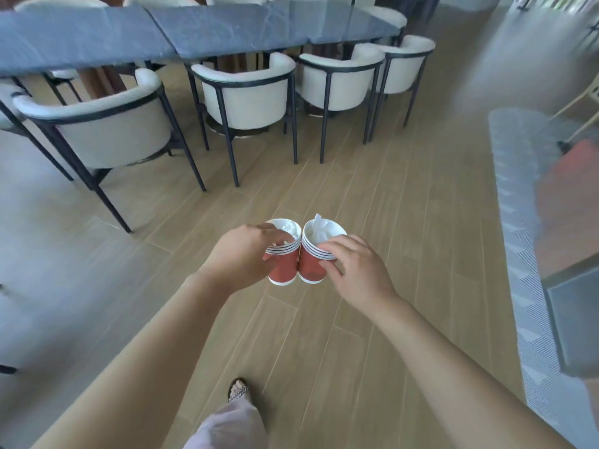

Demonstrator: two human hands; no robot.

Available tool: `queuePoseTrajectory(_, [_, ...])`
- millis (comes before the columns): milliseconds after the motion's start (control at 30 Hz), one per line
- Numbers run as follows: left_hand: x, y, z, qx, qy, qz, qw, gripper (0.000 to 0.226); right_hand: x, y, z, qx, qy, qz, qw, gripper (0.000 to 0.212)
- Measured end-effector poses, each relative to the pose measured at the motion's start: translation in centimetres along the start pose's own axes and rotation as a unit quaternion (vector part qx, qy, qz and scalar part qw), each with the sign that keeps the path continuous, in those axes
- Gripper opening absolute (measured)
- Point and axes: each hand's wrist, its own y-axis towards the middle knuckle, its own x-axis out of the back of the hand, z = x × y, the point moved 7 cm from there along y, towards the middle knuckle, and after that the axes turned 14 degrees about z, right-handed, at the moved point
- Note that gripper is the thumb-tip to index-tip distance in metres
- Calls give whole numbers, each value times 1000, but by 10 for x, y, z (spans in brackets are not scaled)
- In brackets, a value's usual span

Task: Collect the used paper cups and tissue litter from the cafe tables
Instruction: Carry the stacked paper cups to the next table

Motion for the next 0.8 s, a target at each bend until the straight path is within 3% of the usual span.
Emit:
queuePoseTrajectory(200, [33, 93, 33, -24, 2, 5, 1000, 45, 7, 102, -47, -11, -13, 44, 999, 23])
queuePoseTrajectory(433, [112, 226, 99, -31, -17, -14, 999, 42, 35, 250, -96, -26, -11, 22, 999, 25])
queuePoseTrajectory(800, [209, 390, 184, 1, 31, -31, 999, 34, 50, 459, -162, 20, 27, -8, 999, 26])
